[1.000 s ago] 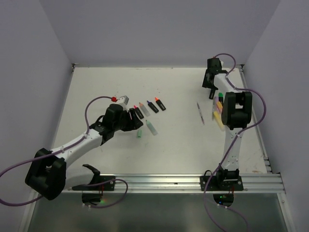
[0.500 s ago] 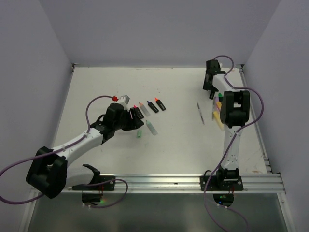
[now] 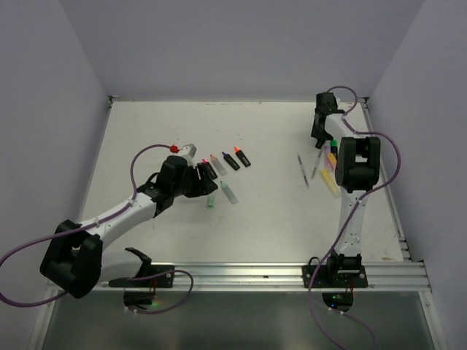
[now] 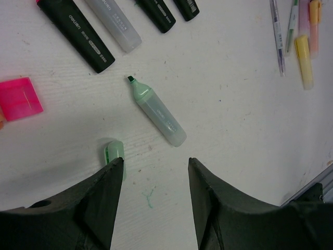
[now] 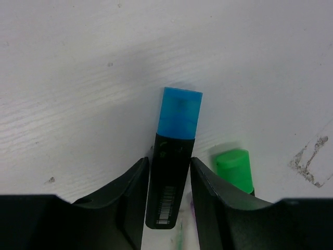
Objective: Open the pen caps
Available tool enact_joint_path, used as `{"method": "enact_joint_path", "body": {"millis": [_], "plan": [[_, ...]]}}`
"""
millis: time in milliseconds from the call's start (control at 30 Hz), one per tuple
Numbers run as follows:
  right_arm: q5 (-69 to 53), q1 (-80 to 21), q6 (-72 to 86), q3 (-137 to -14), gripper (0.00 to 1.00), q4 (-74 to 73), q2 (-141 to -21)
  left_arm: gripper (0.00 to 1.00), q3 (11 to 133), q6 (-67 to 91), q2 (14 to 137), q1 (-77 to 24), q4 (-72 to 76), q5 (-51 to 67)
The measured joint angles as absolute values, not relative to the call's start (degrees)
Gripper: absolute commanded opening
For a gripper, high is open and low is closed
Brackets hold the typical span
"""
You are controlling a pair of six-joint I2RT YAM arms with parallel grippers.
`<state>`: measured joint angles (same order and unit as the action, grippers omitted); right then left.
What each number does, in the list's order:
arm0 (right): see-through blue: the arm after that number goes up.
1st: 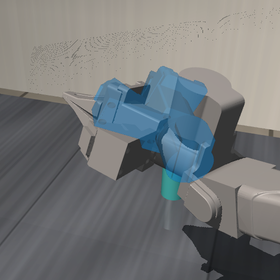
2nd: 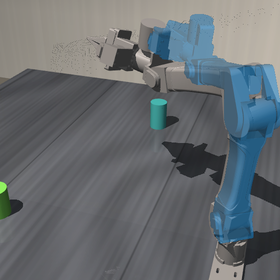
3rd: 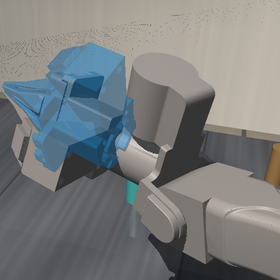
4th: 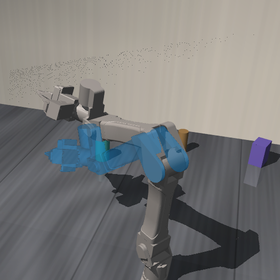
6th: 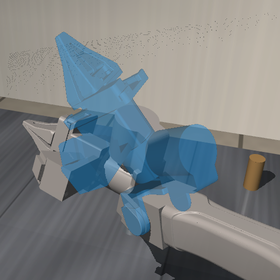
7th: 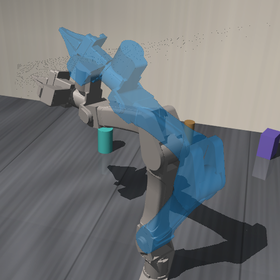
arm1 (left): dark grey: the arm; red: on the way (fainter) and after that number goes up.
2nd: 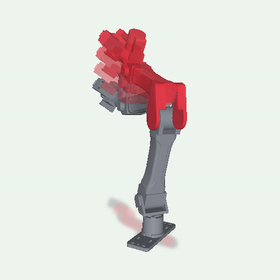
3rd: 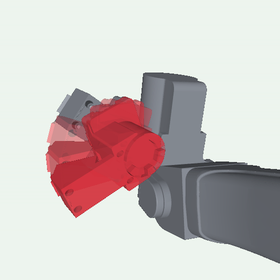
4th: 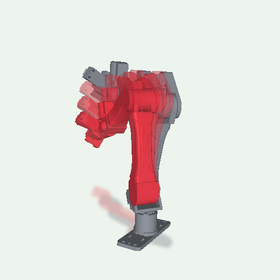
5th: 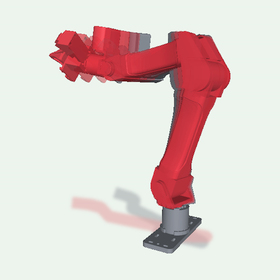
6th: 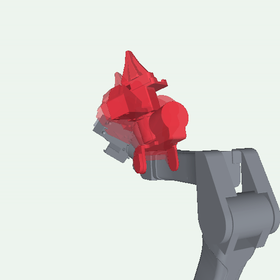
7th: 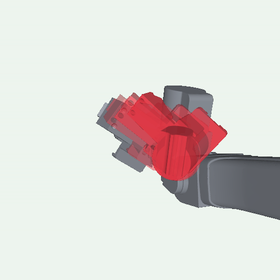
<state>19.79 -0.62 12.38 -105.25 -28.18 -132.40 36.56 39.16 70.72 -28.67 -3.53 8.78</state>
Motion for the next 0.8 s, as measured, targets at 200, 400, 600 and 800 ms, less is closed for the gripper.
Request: {"method": "enact_joint_path", "body": {"millis": [200, 400, 600, 800], "plan": [[19.1, -0.6, 12.3, -105.1, 0.02, -27.5, -132.4, 0.56, 36.6, 39.2, 70.7, -28.7, -3.6, 8.8], [16.1, -0.3, 11.2, -103.2, 0.0, -23.5, -131.7, 0.57, 36.7, 39.3, 70.7, -28.7, -3.9, 8.8], [10.6, -2.2, 10.0, -85.0, 0.0, -15.3, -119.6, 0.56, 43.5, 40.0, 74.6, -28.5, -4.3, 12.8], [3.9, -10.4, 9.8, -80.8, 0.0, -15.5, -107.0, 0.56, 52.2, 41.4, 80.6, -28.1, -1.7, 18.5]]}}
